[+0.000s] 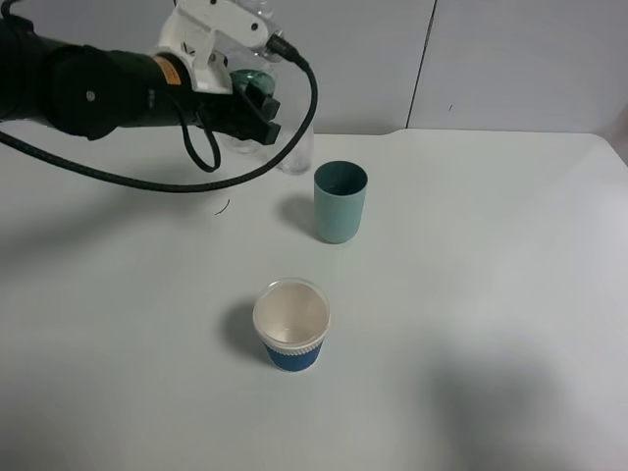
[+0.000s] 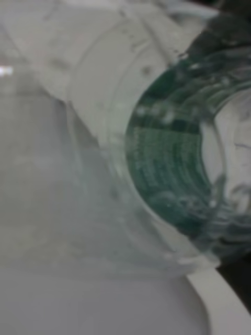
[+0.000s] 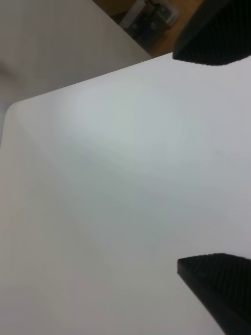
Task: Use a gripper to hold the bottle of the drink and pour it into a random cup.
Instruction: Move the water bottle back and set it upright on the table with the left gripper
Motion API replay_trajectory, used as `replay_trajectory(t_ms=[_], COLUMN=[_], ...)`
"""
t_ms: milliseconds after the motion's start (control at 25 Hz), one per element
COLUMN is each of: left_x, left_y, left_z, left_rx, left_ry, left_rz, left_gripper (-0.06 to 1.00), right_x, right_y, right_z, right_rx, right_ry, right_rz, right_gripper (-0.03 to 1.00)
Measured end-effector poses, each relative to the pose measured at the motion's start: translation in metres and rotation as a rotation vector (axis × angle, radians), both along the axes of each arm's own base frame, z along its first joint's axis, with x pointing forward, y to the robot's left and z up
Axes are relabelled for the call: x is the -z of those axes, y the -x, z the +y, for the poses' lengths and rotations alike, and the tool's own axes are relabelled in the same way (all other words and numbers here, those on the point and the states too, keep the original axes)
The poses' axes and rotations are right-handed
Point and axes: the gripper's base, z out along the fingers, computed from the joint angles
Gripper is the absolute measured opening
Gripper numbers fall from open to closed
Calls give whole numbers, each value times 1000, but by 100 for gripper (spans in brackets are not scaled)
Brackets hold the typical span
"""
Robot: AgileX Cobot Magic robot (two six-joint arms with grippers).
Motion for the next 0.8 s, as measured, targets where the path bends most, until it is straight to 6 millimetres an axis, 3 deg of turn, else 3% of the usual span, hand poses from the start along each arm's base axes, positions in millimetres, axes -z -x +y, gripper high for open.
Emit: replay_trajectory(t_ms=[320,520,800], left_x=[36,47,60], left_y=[16,30,40], left_z=[34,46,61], left_rx=[-74,-105,-185], left_ry=[-5,53,163], left_rz=[6,-64,3], left_gripper=[52,52,52], right_x=[0,0,0], right_y=[0,0,0], right_z=[0,0,0], right_rx=[0,0,0], right_ry=[0,0,0], right_rz=[0,0,0], right_gripper=[74,74,74])
